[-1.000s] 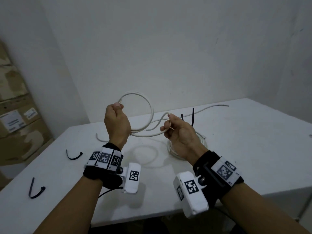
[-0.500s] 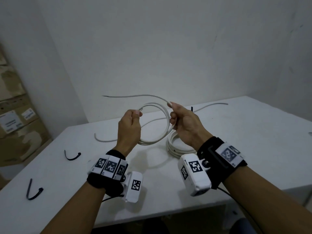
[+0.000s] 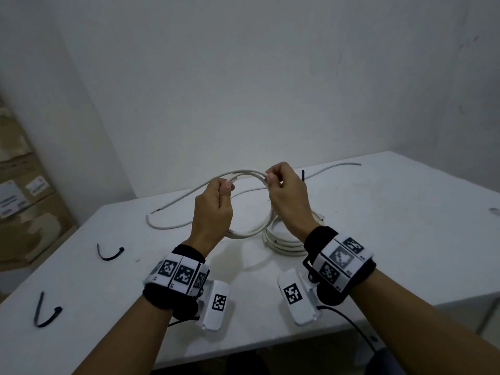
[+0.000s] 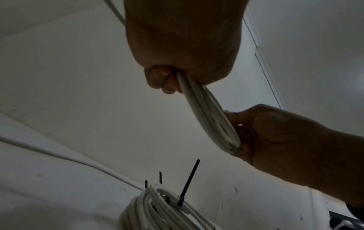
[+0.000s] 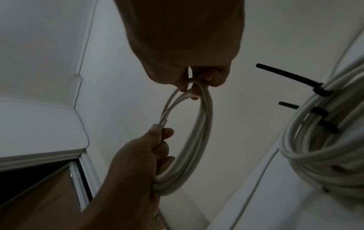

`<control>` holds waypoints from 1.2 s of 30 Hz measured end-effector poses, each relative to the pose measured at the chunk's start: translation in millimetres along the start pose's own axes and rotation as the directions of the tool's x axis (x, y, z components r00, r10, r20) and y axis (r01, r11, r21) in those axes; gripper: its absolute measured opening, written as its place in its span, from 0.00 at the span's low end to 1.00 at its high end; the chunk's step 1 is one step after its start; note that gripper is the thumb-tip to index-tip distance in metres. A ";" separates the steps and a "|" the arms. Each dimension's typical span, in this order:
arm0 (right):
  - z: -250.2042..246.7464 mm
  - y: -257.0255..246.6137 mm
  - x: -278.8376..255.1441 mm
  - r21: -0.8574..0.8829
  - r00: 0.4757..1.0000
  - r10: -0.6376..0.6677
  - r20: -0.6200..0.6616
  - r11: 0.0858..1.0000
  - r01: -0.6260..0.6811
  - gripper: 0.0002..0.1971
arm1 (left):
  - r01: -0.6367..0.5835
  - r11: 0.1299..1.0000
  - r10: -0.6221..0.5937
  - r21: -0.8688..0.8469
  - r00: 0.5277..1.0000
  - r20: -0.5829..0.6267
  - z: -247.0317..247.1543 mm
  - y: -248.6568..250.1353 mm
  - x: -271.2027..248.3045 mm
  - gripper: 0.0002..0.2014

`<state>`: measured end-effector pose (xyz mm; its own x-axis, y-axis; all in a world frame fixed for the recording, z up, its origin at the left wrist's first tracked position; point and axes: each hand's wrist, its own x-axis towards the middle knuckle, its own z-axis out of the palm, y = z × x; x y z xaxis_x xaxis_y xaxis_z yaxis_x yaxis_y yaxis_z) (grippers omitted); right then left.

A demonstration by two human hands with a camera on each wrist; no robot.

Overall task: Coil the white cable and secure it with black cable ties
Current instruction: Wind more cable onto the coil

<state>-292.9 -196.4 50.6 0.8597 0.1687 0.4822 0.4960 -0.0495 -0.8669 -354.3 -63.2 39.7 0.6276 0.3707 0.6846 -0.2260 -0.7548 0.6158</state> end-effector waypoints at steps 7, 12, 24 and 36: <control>-3.1 12.5 2.3 -0.043 0.998 -0.029 -0.059 0.999 0.027 0.08 | -0.058 0.997 0.057 0.047 0.998 0.020 5.9 -1.8 -1.0 0.12; -5.7 20.6 2.7 -0.230 0.993 -0.115 -0.037 0.968 0.103 0.10 | -0.092 0.990 0.087 0.109 0.995 0.049 7.6 -6.9 -1.6 0.12; -6.9 18.6 -2.3 0.064 0.974 -0.007 0.226 0.998 -0.007 0.11 | -0.226 0.940 0.177 0.257 0.964 0.200 12.8 -0.4 -4.4 0.13; -11.6 17.8 -1.4 0.179 0.968 -0.012 0.249 0.983 -0.034 0.13 | -0.251 0.914 0.177 0.318 0.953 0.245 8.7 2.8 0.6 0.20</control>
<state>-283.9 -208.9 36.0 0.7958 0.4095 0.4461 0.4367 0.1222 -0.8913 -348.1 -69.7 38.5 0.7407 0.0871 0.6662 -0.1278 -0.9552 0.2670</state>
